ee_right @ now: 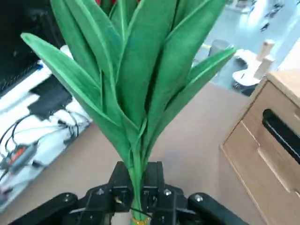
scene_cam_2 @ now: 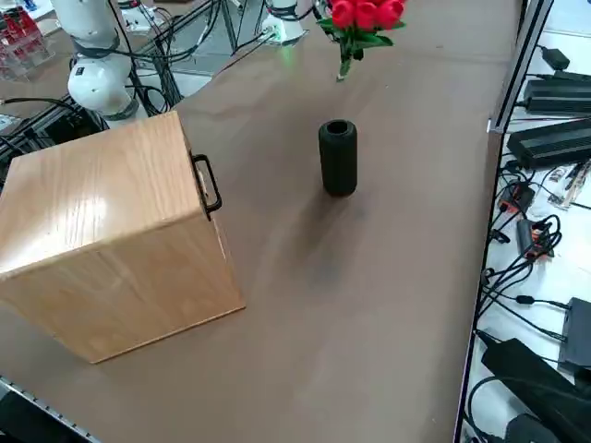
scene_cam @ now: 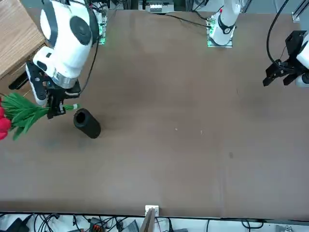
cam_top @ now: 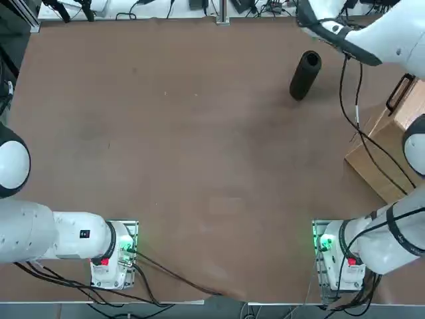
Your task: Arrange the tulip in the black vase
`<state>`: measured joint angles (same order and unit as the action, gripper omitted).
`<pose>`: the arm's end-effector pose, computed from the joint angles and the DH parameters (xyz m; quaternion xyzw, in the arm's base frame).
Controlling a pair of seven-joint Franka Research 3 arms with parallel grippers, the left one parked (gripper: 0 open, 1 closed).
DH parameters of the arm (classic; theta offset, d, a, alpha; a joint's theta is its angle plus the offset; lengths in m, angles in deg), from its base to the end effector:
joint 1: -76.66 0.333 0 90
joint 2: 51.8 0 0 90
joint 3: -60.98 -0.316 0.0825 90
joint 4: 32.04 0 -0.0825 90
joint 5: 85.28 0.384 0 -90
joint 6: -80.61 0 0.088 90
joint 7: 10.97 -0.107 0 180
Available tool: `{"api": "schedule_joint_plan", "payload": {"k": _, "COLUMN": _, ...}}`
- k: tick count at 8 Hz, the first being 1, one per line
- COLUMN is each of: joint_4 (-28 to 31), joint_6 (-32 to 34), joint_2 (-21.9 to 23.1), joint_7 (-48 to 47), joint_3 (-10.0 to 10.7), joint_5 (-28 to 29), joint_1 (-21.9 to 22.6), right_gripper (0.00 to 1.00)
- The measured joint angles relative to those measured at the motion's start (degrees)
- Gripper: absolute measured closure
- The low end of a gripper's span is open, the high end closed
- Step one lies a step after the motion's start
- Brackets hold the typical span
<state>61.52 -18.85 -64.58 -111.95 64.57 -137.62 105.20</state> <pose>0.5971 0.2021 0.5125 0.7642 -0.4721 0.3640 0.2464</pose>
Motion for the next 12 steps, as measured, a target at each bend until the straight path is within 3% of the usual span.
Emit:
{"api": "schedule_joint_plan", "payload": {"k": 3, "joint_4": 0.11, "joint_6": 6.94, "joint_2": -5.99, "joint_7": -12.18, "joint_3": -0.35, "joint_5": -6.96, "joint_1": 3.92, "right_gripper": 0.88}}
{"api": "schedule_joint_plan", "payload": {"k": 6, "joint_4": 0.05, "joint_6": 14.23, "joint_2": -11.15, "joint_7": -16.69, "joint_3": -0.42, "joint_5": -11.83, "joint_1": 6.64, "right_gripper": 0.88}}
{"api": "schedule_joint_plan", "payload": {"k": 12, "joint_4": -0.52, "joint_6": 15.73, "joint_2": -12.99, "joint_7": -17.24, "joint_3": -0.35, "joint_5": -13.4, "joint_1": 6.7, "right_gripper": 0.88}}
